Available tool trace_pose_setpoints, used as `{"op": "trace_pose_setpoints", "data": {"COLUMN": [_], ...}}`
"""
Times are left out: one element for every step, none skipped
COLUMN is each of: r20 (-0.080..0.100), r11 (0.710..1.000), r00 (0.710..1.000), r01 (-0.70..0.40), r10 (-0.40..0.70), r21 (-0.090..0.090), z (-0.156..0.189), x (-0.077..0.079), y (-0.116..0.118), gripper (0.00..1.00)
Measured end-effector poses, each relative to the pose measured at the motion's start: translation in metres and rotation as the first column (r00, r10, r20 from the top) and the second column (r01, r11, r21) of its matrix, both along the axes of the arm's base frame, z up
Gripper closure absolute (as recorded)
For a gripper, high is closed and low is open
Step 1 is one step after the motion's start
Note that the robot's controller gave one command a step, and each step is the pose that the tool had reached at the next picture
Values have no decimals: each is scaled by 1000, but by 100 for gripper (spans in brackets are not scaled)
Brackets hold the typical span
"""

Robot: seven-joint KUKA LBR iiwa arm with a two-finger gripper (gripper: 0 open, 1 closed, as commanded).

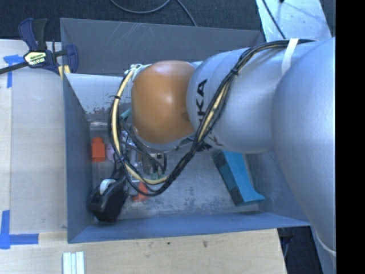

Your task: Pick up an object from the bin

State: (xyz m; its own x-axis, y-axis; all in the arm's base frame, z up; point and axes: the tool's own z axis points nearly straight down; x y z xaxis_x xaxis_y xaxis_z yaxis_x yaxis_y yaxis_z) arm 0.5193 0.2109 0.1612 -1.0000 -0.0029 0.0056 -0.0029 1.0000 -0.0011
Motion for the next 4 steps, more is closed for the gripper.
{"op": "trace_pose_setpoints", "data": {"r20": [8, 14, 6, 6], "r11": [1000, 999, 887, 887], "r00": [1000, 999, 887, 887], "r01": [2, -42, -462, -462], "r10": [-2, 42, 462, 462], "r21": [2, 4, -3, -3], "z": [4, -32, -90, -90], "x": [2, -8, -13, -13], "y": [-1, 9, -2, -2], "gripper": [0, 0, 100, 100]}}
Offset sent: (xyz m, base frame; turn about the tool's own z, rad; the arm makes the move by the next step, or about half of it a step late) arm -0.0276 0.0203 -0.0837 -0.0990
